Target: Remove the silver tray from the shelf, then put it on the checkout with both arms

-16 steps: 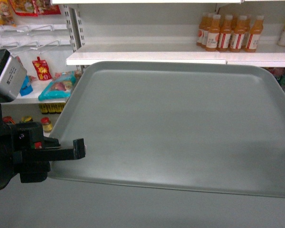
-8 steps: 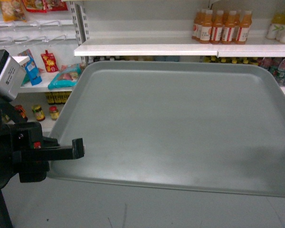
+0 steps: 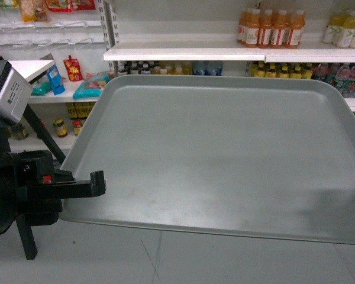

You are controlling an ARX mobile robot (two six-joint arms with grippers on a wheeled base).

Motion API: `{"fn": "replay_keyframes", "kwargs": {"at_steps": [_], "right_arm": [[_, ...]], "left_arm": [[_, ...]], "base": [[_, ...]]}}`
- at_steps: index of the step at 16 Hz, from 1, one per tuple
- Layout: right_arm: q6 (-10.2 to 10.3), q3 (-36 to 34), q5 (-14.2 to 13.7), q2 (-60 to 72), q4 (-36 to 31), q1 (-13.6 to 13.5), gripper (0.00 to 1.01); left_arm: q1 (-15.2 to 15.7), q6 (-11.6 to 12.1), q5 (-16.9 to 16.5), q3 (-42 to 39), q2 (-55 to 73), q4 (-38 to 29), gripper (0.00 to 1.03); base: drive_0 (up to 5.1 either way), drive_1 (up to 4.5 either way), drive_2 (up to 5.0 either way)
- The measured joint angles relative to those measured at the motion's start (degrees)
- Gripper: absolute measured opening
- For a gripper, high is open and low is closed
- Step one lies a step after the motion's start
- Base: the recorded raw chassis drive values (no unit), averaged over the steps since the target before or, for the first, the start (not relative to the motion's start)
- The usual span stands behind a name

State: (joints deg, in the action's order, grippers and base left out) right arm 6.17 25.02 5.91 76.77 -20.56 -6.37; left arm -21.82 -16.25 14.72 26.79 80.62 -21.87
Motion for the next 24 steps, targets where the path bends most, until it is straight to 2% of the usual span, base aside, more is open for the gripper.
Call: {"fn": "replay_keyframes", "kwargs": {"at_steps": [4,7,24], "right_arm": [[0.0,0.0,0.0,0.0,0.2,0.0,0.03],[0.0,0.0,0.0,0.0,0.1,0.0,0.03],[0.0,0.0,0.0,0.0,0.2,0.0,0.03]], "left_arm": [[0.0,0.0,0.0,0.0,0.0,0.3,0.02],[0.0,0.0,0.0,0.0,-0.1,0.2,0.02],[-0.1,0.0,0.0,0.0,-0.1,0.0,0.02]], "base": [[0.0,-4.34,4.3],[0.0,0.0,0.0],[-4.9,2.51,2.5]]}}
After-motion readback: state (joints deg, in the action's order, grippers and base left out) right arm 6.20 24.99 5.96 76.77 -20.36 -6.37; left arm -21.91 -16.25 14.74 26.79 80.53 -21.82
